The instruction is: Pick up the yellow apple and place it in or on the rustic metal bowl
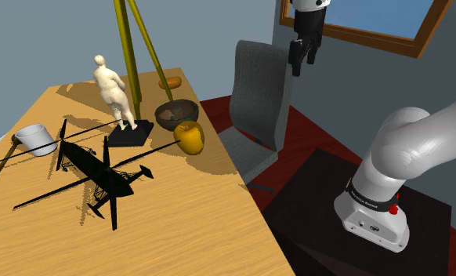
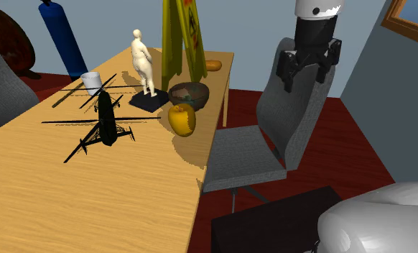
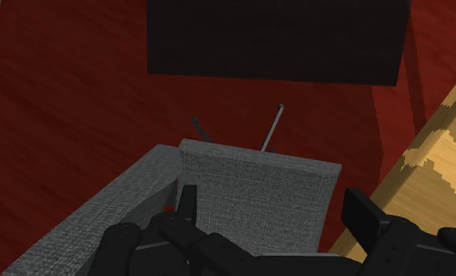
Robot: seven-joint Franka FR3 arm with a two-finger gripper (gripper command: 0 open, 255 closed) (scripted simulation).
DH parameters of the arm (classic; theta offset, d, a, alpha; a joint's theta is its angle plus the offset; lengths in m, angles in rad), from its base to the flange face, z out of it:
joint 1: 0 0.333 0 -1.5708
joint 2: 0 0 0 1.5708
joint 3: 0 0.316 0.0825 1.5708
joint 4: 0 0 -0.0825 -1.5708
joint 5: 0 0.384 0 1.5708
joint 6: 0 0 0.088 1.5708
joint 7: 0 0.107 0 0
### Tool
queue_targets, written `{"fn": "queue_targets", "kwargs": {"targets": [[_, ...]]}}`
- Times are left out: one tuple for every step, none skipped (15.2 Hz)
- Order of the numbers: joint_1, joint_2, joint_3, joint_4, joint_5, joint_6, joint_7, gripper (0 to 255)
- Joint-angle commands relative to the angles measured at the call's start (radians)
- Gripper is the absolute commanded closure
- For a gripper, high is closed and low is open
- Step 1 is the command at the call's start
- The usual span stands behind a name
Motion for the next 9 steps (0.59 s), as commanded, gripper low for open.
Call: {"fn": "queue_targets", "kwargs": {"targets": [[0.0,0.0,0.0,0.0,0.0,0.0,0.0,0],[0.006,-0.003,0.019,-0.022,0.009,0.038,0.025,0],[0.011,-0.005,0.038,-0.042,0.017,0.076,0.05,0],[0.016,-0.005,0.058,-0.06,0.025,0.114,0.075,0],[0.021,-0.003,0.078,-0.078,0.031,0.153,0.1,0],[0.026,0.001,0.099,-0.093,0.037,0.192,0.125,0],[0.03,0.007,0.12,-0.108,0.042,0.231,0.15,0],[0.034,0.015,0.142,-0.12,0.045,0.27,0.176,0],[0.037,0.024,0.163,-0.131,0.047,0.31,0.202,0]]}}
